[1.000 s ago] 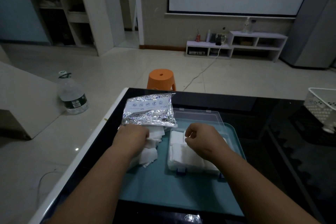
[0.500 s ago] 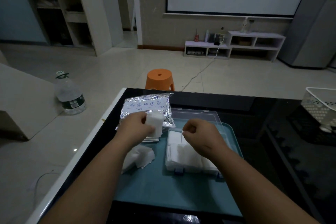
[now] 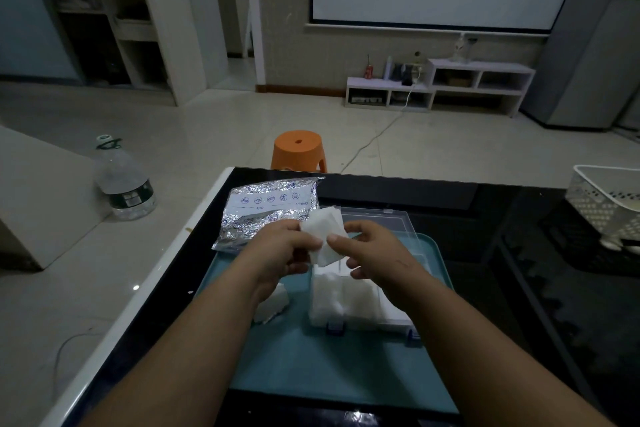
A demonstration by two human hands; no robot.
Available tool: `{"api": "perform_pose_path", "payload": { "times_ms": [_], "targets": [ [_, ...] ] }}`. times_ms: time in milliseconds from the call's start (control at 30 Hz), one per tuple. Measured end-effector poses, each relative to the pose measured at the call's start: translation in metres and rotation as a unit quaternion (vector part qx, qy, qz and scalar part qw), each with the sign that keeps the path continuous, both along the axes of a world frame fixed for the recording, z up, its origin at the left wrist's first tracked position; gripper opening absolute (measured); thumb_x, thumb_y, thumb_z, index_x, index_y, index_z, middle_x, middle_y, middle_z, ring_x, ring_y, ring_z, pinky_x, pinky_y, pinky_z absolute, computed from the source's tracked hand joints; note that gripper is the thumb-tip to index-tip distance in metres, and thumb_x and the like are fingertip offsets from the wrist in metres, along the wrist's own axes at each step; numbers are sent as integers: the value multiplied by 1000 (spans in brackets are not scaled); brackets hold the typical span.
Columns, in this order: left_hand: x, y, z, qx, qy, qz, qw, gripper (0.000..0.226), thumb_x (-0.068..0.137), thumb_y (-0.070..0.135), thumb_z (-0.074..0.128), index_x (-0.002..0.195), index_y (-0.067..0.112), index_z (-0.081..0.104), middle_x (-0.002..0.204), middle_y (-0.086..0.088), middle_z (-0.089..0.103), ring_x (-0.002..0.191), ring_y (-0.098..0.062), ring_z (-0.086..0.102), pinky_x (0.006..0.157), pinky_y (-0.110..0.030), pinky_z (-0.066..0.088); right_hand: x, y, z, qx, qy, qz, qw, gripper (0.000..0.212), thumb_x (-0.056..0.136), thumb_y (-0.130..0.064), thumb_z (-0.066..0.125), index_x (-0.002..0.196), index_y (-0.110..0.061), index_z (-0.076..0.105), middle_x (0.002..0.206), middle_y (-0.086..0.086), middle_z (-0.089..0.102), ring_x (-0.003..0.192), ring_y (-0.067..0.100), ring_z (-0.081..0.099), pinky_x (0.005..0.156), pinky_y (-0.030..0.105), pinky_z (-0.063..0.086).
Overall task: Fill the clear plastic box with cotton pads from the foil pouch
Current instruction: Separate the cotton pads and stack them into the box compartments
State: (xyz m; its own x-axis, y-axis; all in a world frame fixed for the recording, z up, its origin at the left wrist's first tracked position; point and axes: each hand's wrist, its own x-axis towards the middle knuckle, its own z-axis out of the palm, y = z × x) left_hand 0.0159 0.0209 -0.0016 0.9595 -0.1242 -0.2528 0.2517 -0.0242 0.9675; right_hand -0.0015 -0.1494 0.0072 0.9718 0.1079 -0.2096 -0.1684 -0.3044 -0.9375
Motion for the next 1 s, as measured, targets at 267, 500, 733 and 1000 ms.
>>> {"api": "perform_pose_path", "payload": {
  "times_ms": [267, 500, 733, 1000],
  "targets": [
    [2, -4, -6, 34, 8, -8, 999, 16, 79, 3, 65, 93, 6, 69, 75, -5, 67, 67, -18, 53, 58, -27, 36, 1, 0, 2, 63, 2, -50, 997, 20, 83, -9, 71, 98, -12, 58, 104, 14, 65, 96, 29, 66, 79, 41, 56],
    [0, -17, -9, -127, 31, 40, 991, 40, 82, 46, 64, 104, 12, 62, 95, -10, 71, 82, -21, 65, 70, -34, 49, -3, 3, 5, 145, 35, -78, 986, 36, 82, 0, 70, 105, -14, 47, 113, 21, 58, 93, 34, 68, 73, 34, 61],
    [-9, -28, -14, -334, 97, 29, 937, 44, 79, 36, 62, 101, -1, 72, 111, -22, 68, 91, -29, 67, 96, -45, 46, -9, 8, 7, 207, 28, -53, 976, 33, 85, 5, 65, 100, -12, 42, 107, 10, 63, 85, 26, 69, 62, 28, 60],
    [-9, -27, -15, -332, 74, 65, 938, 38, 84, -12, 52, 112, 14, 53, 88, -15, 61, 66, -23, 67, 69, -41, 57, -2, 3, -4, -84, -154, -56, 983, 21, 74, -22, 76, 72, -19, 55, 67, 5, 59, 60, 13, 50, 59, 31, 42]
  ]
}}
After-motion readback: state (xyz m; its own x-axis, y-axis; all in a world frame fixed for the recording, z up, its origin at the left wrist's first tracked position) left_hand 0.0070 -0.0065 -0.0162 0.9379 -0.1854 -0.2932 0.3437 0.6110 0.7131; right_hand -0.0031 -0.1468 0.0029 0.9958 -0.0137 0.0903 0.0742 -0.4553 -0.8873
